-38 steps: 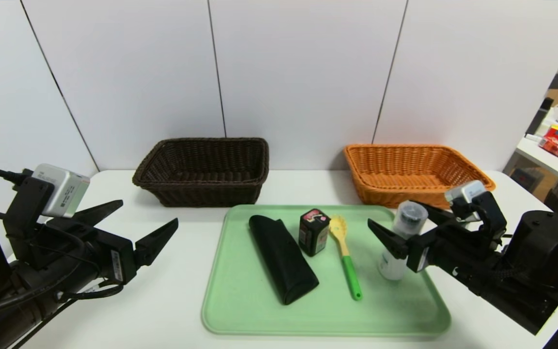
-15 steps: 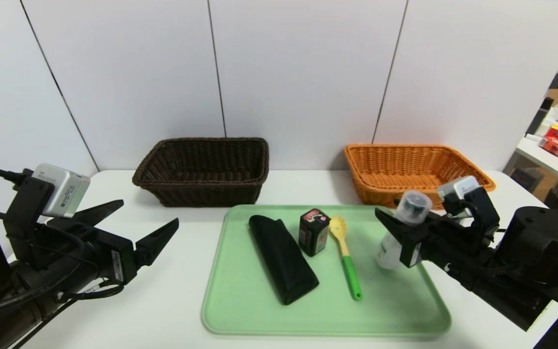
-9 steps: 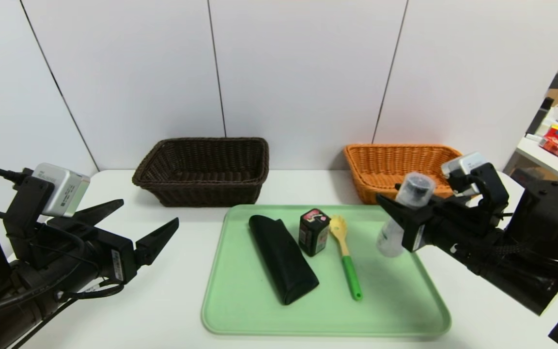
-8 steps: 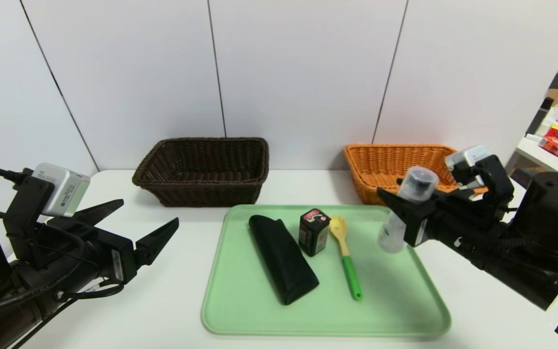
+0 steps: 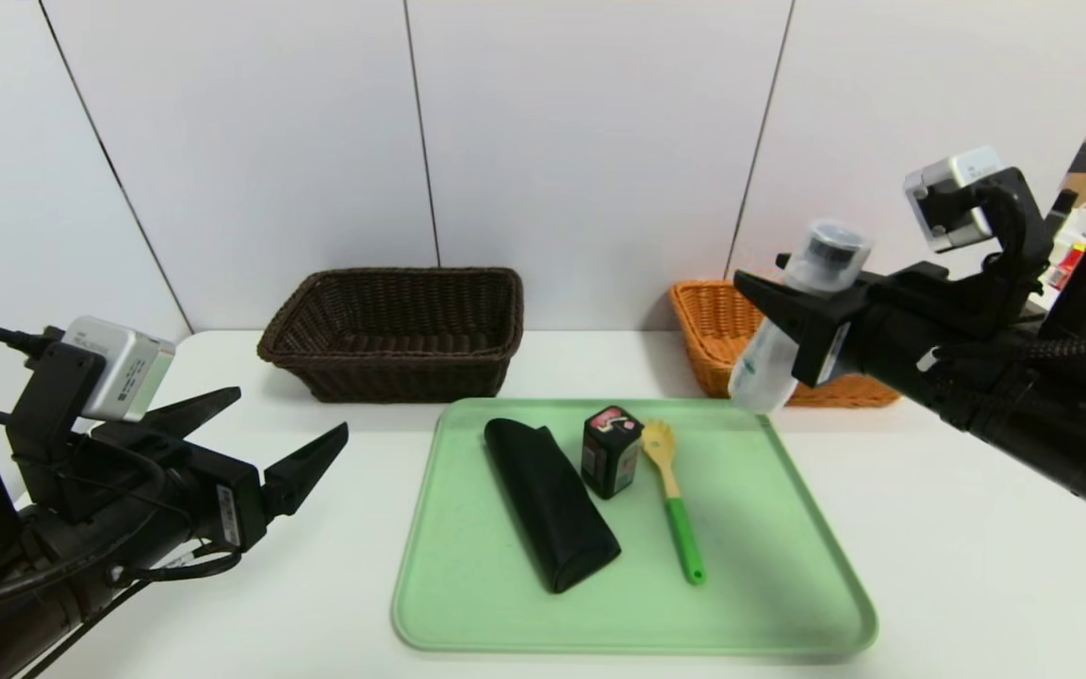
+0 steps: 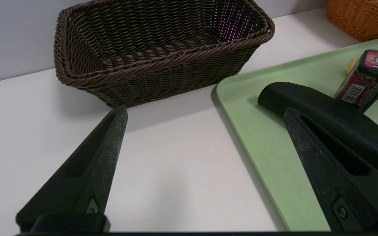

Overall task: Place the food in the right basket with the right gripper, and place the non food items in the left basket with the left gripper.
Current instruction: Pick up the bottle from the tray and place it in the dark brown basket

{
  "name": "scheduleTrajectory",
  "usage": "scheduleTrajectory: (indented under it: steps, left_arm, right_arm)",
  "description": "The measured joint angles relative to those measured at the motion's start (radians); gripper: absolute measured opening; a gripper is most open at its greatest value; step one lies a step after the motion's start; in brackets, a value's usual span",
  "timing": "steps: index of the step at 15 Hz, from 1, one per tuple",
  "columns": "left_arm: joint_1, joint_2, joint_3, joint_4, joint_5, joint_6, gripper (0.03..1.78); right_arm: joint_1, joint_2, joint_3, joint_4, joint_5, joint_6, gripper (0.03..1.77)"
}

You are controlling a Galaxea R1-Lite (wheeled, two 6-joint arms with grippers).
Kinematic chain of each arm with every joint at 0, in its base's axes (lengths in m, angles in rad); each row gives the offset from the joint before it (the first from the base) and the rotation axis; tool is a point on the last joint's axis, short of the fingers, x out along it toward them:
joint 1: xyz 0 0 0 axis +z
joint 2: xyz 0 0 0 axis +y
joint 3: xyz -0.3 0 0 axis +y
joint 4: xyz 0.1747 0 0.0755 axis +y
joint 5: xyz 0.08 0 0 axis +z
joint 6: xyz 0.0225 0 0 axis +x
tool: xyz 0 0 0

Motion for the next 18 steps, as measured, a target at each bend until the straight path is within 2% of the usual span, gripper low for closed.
scheduleTrajectory:
  steps: [3, 7, 18]
  left_arm:
    - [-0.001, 0.000, 0.000, 0.000, 0.000, 0.001, 1.69]
    - [-0.011, 0.000, 0.000, 0.000, 0.001, 0.006, 1.69]
    - [-0.015, -0.002, 0.010, 0.002, 0.001, 0.021, 1.69]
  right_arm:
    - [0.032, 0.013, -0.116, 0.081, 0.000, 0.000, 0.73]
    - [0.071, 0.081, -0.248, 0.109, -0.002, -0.002, 0.73]
    - [0.126, 0.354, -0.593, 0.101, 0.010, 0.005, 0.73]
